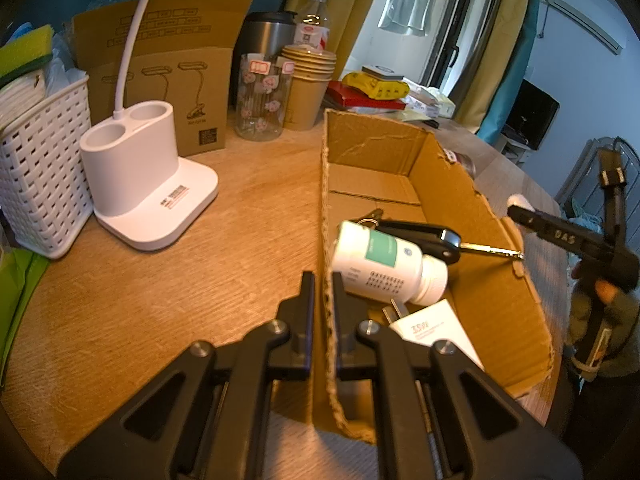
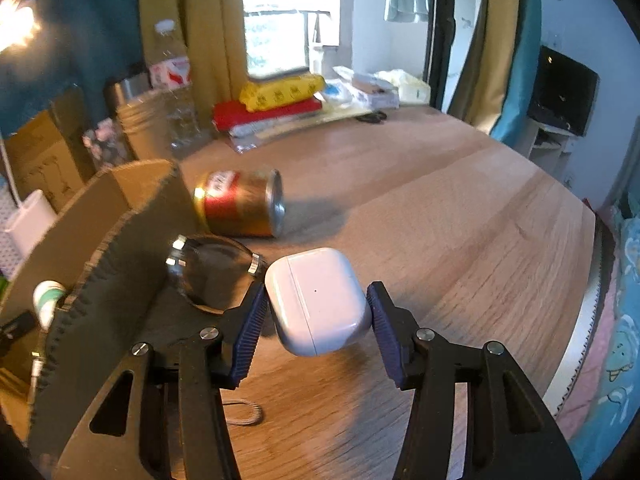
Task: Organize rigid objects
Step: 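Lift the earbud case into the box and open the right gripper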
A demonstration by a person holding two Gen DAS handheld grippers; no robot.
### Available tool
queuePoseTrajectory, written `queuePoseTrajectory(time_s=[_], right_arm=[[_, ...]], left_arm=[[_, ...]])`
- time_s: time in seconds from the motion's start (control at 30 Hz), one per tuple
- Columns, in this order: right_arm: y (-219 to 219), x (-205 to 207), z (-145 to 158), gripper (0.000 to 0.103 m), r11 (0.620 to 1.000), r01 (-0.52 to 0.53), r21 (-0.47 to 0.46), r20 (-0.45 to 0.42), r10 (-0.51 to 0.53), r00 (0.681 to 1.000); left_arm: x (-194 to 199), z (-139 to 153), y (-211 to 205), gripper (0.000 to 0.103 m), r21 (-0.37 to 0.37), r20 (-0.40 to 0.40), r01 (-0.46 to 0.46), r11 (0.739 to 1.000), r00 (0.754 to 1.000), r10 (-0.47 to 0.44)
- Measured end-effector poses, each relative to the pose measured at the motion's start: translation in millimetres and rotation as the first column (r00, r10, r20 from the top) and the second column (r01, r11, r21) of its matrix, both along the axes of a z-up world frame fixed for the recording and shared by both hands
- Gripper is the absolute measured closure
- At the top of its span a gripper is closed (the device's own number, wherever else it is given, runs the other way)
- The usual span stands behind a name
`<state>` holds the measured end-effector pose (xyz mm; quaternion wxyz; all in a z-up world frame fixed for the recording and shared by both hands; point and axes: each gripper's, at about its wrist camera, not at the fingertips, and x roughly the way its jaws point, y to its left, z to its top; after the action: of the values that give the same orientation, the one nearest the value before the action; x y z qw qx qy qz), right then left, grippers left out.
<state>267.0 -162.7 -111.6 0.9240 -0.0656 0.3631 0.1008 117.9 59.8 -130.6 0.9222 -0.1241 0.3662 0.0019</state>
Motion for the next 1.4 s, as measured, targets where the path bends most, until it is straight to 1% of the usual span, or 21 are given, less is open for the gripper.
queuePoseTrajectory(time_s=[0.3, 0.77, 1.4], right_arm=[[20, -23, 26, 0.048, 0.998, -0.063, 0.009, 0.062, 0.062, 0.996], [44, -44, 47, 0.048, 0.992, -0.130, 0.011, 0.122, 0.127, 0.984], [89, -57, 52, 0.048, 0.971, -0.239, -0.010, 0.145, 0.238, 0.960]], left_arm=[[0, 0, 0, 0.095, 0.000, 0.000, 0.000, 1.000, 1.000, 0.000], [0, 0, 1, 0.095, 0.000, 0.000, 0.000, 1.000, 1.000, 0.000], [0, 0, 1, 0.095, 0.000, 0.000, 0.000, 1.000, 1.000, 0.000]])
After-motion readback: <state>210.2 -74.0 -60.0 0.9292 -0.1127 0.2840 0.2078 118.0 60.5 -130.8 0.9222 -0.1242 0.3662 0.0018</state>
